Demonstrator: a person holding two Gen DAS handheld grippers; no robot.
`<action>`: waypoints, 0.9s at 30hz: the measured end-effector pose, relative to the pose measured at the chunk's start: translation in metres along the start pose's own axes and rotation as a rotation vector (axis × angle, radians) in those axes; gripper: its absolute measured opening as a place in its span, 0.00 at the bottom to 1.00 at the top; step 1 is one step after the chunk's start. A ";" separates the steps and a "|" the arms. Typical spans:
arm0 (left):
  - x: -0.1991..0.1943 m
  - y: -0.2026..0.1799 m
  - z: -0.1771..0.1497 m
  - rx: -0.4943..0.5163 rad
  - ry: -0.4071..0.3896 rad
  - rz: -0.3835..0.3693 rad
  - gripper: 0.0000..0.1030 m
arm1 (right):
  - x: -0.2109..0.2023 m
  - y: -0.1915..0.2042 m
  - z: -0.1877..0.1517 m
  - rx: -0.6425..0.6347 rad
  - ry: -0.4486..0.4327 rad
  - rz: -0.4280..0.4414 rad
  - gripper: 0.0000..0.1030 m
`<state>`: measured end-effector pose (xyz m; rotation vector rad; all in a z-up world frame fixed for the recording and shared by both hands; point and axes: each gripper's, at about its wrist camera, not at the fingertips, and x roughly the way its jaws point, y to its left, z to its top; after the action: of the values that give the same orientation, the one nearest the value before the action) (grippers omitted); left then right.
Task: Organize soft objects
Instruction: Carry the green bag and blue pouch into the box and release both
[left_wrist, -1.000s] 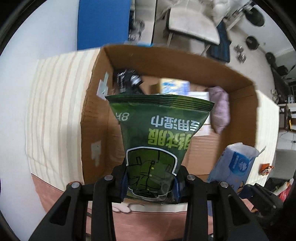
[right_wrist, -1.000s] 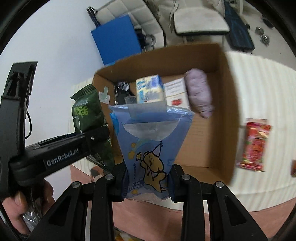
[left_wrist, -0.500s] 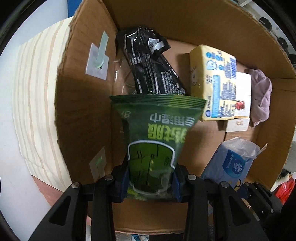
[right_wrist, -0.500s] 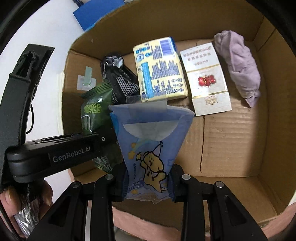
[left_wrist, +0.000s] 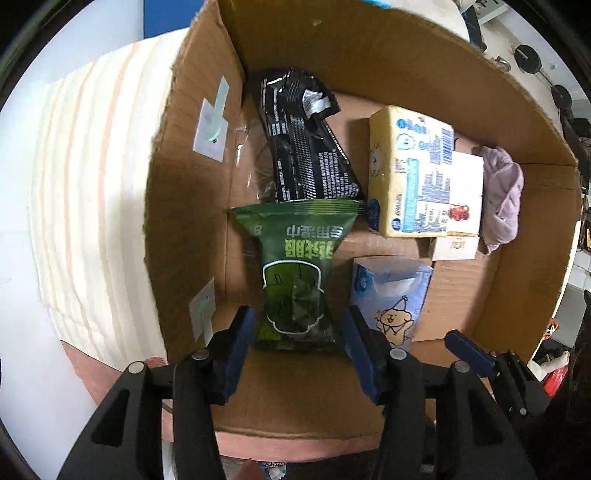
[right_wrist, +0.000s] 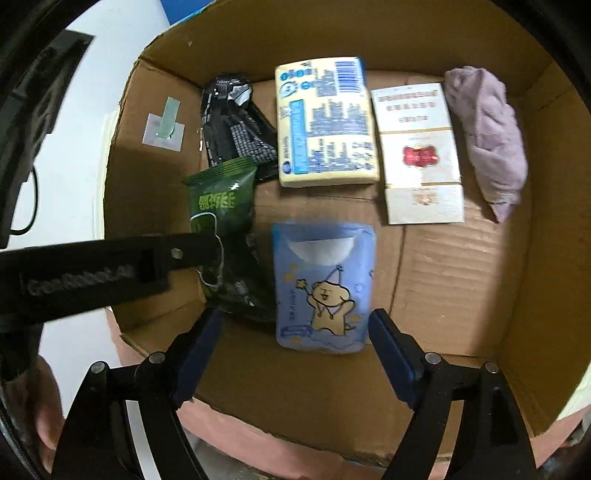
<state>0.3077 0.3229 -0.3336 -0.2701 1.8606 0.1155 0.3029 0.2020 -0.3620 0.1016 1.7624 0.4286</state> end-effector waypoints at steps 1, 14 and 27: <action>-0.001 0.000 -0.002 0.000 -0.005 -0.003 0.47 | -0.002 0.000 -0.002 0.002 -0.004 -0.010 0.82; -0.012 -0.010 -0.048 0.019 -0.148 0.058 0.92 | -0.035 -0.012 -0.020 -0.009 -0.084 -0.150 1.00; -0.046 -0.026 -0.106 -0.004 -0.351 0.051 0.92 | -0.090 -0.029 -0.057 -0.048 -0.207 -0.245 1.00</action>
<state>0.2282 0.2809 -0.2560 -0.1917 1.5185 0.1893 0.2741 0.1358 -0.2789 -0.1006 1.5363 0.2719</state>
